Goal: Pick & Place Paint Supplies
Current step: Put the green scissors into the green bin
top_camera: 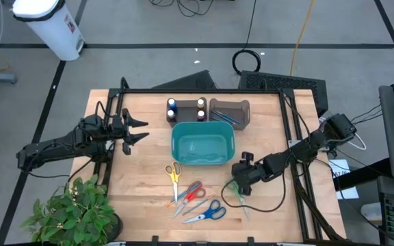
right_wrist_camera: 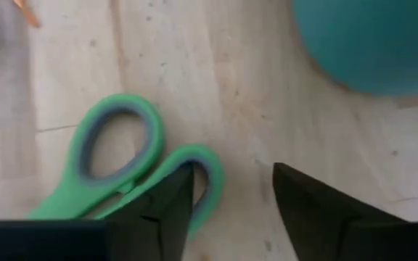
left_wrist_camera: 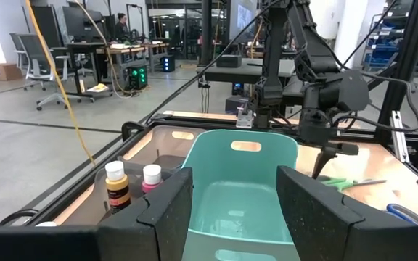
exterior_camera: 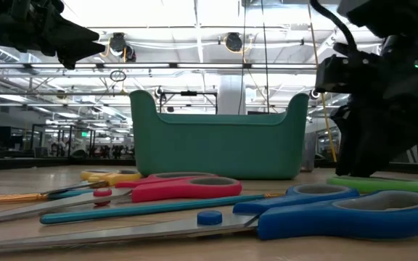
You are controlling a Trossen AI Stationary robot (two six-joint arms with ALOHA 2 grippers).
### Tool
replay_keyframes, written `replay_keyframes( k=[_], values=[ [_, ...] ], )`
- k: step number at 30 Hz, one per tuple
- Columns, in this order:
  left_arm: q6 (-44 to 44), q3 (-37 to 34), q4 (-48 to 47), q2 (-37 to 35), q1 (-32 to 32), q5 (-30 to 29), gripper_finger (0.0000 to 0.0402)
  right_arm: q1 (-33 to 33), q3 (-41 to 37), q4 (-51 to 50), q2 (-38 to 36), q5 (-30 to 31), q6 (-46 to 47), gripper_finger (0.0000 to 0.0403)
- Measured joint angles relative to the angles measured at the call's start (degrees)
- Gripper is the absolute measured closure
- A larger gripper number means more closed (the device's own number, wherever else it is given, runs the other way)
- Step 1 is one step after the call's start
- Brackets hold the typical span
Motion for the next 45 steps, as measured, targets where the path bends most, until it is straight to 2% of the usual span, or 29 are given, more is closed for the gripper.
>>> replay_keyframes(
  k=[5, 9, 17, 25, 35, 40, 45],
  values=[
    [0.0, 0.0, 0.0, 0.0, 0.0, 0.0, 0.0194, -1.1, 0.1, -2.7, -3.0, -7.9, -1.2, 0.018],
    [0.0, 0.0, 0.0, 0.0, 0.0, 0.0, 0.0194, -1.0, 0.1, -5.7, -4.0, -7.9, 0.9, 0.0181],
    [0.0, 0.0, 0.0, 0.0, 0.0, 0.0, 0.0195, 0.5, 0.1, -0.6, 0.6, -5.8, 5.0, 0.021],
    [0.0, 0.0, 0.0, 0.0, 0.0, 0.0, 0.0194, 0.5, 0.4, -4.9, 3.8, -2.7, 9.7, 0.0262],
    [0.0, 0.0, 0.0, 0.0, 0.0, 0.0, 0.0194, 0.7, 0.2, -4.3, 3.9, 0.1, 11.8, 0.0386],
    [0.0, 0.0, 0.0, 0.0, 0.0, 0.0, 0.0195, 1.0, 0.2, -2.9, 3.9, 1.3, 10.4, 0.0384],
    [0.0, 0.0, 0.0, 0.0, 0.0, 0.0, 0.0194, 1.4, -0.1, 1.9, 1.8, 2.6, 4.6, 0.0393]
  ],
)
